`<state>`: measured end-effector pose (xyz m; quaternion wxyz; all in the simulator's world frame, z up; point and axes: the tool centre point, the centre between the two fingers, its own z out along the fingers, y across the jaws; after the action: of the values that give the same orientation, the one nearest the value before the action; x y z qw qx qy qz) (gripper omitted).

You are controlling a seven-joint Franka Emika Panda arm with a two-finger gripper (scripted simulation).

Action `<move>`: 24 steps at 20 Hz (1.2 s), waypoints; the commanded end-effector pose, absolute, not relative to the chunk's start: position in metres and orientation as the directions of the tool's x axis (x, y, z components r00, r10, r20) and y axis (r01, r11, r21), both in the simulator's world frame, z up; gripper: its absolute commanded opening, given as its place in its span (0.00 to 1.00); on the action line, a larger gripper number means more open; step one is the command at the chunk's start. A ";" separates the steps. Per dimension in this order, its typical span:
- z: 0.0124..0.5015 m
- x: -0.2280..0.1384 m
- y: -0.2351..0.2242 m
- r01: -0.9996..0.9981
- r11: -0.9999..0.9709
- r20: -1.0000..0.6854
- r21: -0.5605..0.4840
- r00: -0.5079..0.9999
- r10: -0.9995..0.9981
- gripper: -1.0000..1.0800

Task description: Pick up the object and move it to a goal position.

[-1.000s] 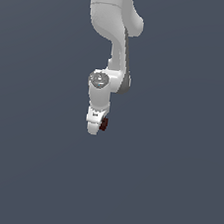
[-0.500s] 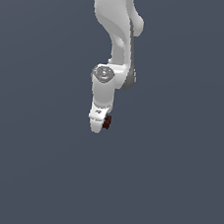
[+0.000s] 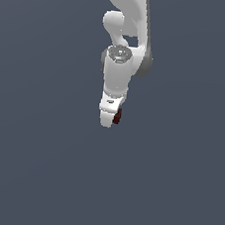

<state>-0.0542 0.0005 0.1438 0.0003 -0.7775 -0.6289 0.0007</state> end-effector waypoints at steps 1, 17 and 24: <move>0.171 -0.049 0.014 0.978 -0.208 0.000 0.000 0.208 0.978 0.00; 0.328 -0.017 0.091 0.978 -0.210 0.001 0.000 0.210 0.978 0.00; 0.367 -0.006 0.110 0.977 -0.211 0.000 0.000 0.211 0.977 0.00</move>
<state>-0.0080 0.1068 0.3591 0.0005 -0.7778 -0.6285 0.0002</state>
